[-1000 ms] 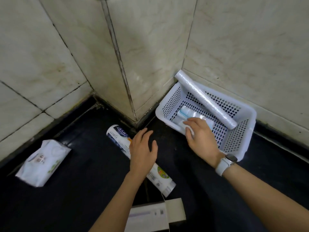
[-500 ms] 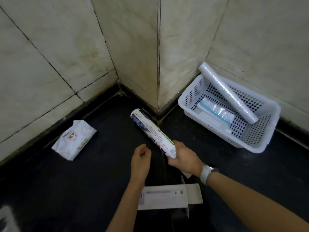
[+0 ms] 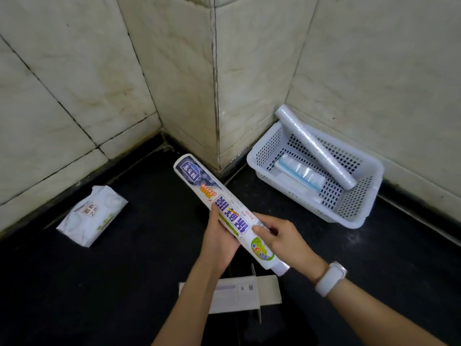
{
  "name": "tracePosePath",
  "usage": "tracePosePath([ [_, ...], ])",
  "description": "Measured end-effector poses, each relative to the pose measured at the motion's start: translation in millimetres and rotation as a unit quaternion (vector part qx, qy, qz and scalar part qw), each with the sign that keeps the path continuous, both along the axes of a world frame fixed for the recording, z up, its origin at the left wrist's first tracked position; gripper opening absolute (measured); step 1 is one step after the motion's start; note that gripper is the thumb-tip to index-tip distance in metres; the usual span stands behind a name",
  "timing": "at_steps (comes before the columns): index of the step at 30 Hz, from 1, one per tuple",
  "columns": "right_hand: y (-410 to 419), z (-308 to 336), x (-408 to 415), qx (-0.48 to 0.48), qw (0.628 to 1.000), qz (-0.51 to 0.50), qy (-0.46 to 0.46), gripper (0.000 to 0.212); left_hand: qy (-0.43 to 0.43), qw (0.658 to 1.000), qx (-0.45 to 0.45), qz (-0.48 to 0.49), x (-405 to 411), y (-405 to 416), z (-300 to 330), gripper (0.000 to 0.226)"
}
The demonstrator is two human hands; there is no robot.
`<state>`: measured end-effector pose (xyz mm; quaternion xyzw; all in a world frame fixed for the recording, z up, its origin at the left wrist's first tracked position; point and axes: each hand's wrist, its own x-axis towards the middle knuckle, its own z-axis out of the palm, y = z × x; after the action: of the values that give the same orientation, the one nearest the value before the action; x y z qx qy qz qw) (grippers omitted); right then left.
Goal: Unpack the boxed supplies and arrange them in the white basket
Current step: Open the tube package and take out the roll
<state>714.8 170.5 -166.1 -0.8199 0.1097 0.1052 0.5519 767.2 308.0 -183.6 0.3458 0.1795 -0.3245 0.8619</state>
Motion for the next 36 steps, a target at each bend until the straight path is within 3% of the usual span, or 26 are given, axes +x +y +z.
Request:
tracePosePath([
  [7, -2, -1, -15, -0.02, 0.996, -0.043, -0.074, 0.037, -0.099, 0.992, 0.069, -0.028, -3, -1, 7, 0.051],
  [12, -1, 7, -18, -0.031, 0.998, 0.025, -0.047, 0.062, -0.123, 0.979, 0.157, -0.04, -6, -7, 11, 0.051],
  [16, -6, 3, -23, -0.015, 0.999, 0.027, 0.022, 0.06, -0.115, 0.972, 0.197, -0.06, -11, -12, 11, 0.051],
  [23, -19, 6, -26, -0.024, 0.999, -0.016, 0.022, 0.035, -0.087, 0.978, 0.178, -0.067, -17, -11, 0, 0.054],
  [30, -35, 14, -19, -0.042, 0.996, -0.062, -0.039, 0.029, -0.038, 0.99, 0.117, -0.066, -12, -10, -6, 0.065],
  [36, -71, 23, -20, -0.082, 0.973, -0.192, -0.101, 0.025, 0.025, 0.994, 0.103, -0.006, -8, -4, -10, 0.059],
])
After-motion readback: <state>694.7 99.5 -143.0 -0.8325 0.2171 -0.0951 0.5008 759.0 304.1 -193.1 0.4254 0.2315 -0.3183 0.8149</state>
